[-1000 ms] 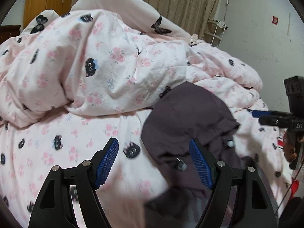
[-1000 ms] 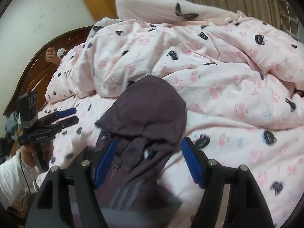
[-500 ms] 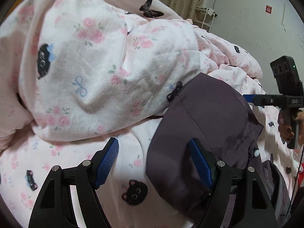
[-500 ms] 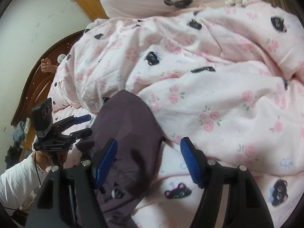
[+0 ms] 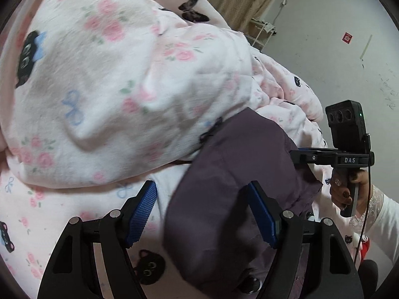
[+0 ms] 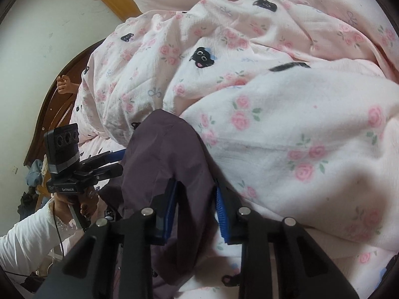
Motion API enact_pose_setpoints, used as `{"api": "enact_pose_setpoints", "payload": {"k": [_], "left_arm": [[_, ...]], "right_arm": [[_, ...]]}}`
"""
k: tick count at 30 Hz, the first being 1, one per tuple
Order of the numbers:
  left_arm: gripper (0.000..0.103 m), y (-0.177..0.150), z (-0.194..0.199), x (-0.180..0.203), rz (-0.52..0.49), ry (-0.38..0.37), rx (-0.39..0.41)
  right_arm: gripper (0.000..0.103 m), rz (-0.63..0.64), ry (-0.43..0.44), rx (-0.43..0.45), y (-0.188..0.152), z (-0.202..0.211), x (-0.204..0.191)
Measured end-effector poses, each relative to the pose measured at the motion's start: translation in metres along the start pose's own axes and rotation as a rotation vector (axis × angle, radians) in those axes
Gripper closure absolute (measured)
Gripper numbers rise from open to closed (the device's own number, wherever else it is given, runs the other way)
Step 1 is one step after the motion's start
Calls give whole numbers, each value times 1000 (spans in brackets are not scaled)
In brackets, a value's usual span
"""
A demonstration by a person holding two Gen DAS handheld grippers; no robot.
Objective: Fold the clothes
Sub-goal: 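Close both grippers on the jacket hem, then lift the hem with both grippers and fold it over toward the hood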
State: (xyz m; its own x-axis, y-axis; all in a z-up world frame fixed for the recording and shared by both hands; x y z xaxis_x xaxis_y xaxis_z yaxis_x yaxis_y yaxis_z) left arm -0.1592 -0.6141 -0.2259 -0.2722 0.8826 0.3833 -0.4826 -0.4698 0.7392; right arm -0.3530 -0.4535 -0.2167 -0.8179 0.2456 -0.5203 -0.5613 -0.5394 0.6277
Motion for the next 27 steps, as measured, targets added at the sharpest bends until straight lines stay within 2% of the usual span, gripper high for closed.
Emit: {"api": "enact_pose_setpoints", "payload": {"k": [2,6,7,8,10,13,16,22,27], "left_arm": [[41,-1,-3,0,-12,13,-15],[50,-3,-5,-6,24,13,-25],[56,-4,-6,-7,25,20,-27],[69,-5,-5,-7,21,33,-25],[85,-6,-1,-10,16,53,-29],[100,-9,7,-10,18,45,-32],[102,-13,13,-1,-3,26,-46],[103,-10,31,19,-55,38,-17],[103,-3,57,30,-48,26,26]], "right_arm": [[82,-1,4,-3,1,0,-1],[84,-2,1,-6,2,0,-5],[85,0,0,-7,2,0,-6],[85,2,-3,-7,3,0,-7],[86,3,-10,-9,3,1,-7],[92,3,-8,-9,2,4,-8],[96,9,-8,-10,0,9,-12],[98,24,-11,2,-4,24,-22],[98,56,1,32,-6,52,-39]]}}
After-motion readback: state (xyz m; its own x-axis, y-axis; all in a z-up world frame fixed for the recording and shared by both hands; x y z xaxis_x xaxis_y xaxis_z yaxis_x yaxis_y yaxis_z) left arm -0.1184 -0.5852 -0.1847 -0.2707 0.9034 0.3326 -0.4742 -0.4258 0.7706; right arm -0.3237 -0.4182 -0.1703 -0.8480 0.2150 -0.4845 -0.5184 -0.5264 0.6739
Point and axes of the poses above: each gripper's, at about its wrist camera, not at the fingertips, and z roughly against the way its jaws point, x to its right, y to its top, the point moved 5 cm from there along -z, roughly the way its jaws point, and after that the axes turned 9 degrees about x, right-handed, at the moved point
